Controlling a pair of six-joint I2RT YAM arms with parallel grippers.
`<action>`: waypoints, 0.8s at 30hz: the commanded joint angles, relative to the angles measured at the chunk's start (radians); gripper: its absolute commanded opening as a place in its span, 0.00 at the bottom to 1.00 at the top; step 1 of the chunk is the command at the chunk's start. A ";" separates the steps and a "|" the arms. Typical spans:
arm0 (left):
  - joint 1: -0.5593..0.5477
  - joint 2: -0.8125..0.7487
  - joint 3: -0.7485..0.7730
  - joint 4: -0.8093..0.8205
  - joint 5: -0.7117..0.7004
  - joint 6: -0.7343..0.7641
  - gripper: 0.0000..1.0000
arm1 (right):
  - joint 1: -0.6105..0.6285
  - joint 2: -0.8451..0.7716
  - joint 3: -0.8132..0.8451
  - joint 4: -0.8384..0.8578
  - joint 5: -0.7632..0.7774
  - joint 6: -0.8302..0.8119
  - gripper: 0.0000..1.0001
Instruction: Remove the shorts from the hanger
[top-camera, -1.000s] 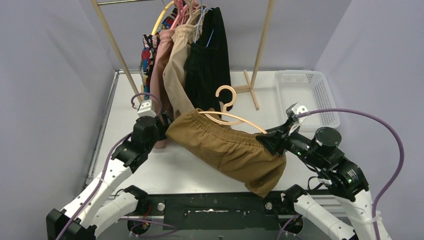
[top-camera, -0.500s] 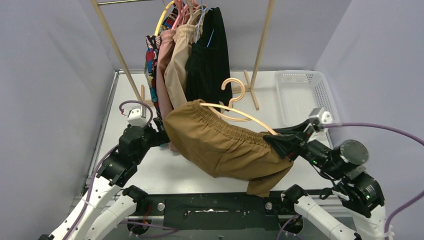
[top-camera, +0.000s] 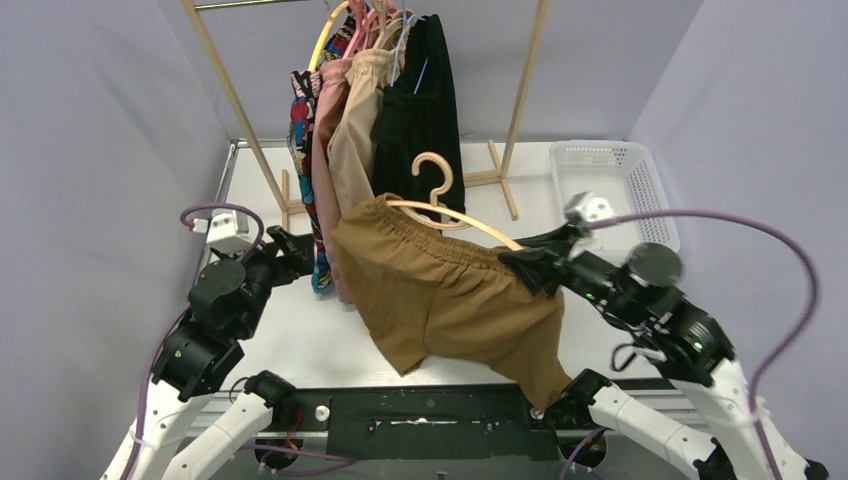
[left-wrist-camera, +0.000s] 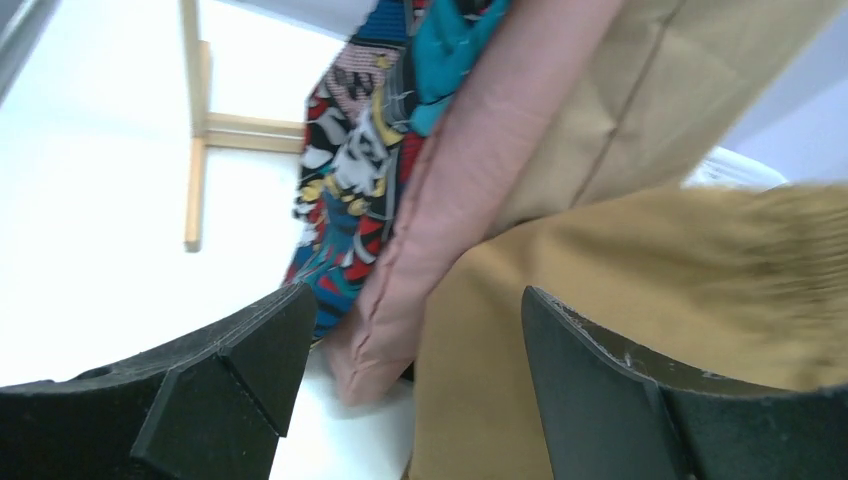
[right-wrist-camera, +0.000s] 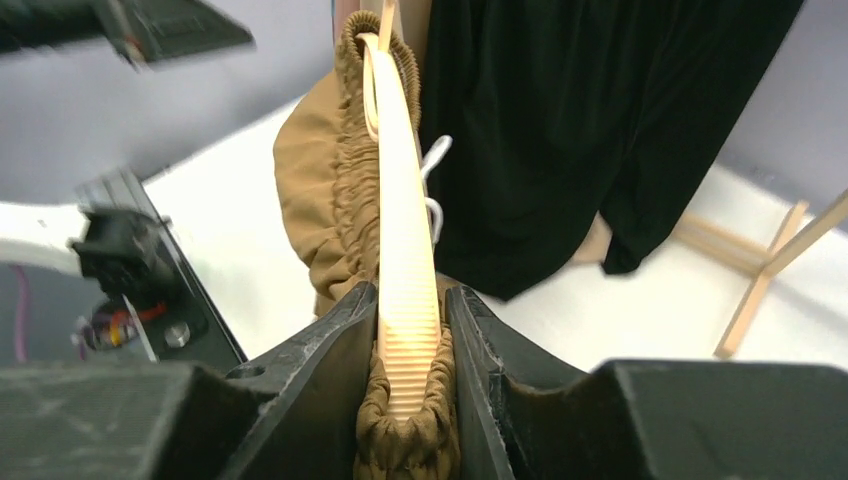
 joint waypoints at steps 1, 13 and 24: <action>-0.002 -0.088 -0.021 -0.065 -0.162 -0.028 0.76 | 0.003 0.043 -0.120 0.115 -0.118 -0.089 0.00; -0.002 -0.023 -0.144 0.333 0.538 0.049 0.76 | 0.000 0.123 -0.296 0.327 -0.301 -0.069 0.00; -0.030 0.124 -0.245 0.607 0.587 -0.138 0.63 | 0.000 0.159 -0.318 0.378 -0.258 -0.045 0.00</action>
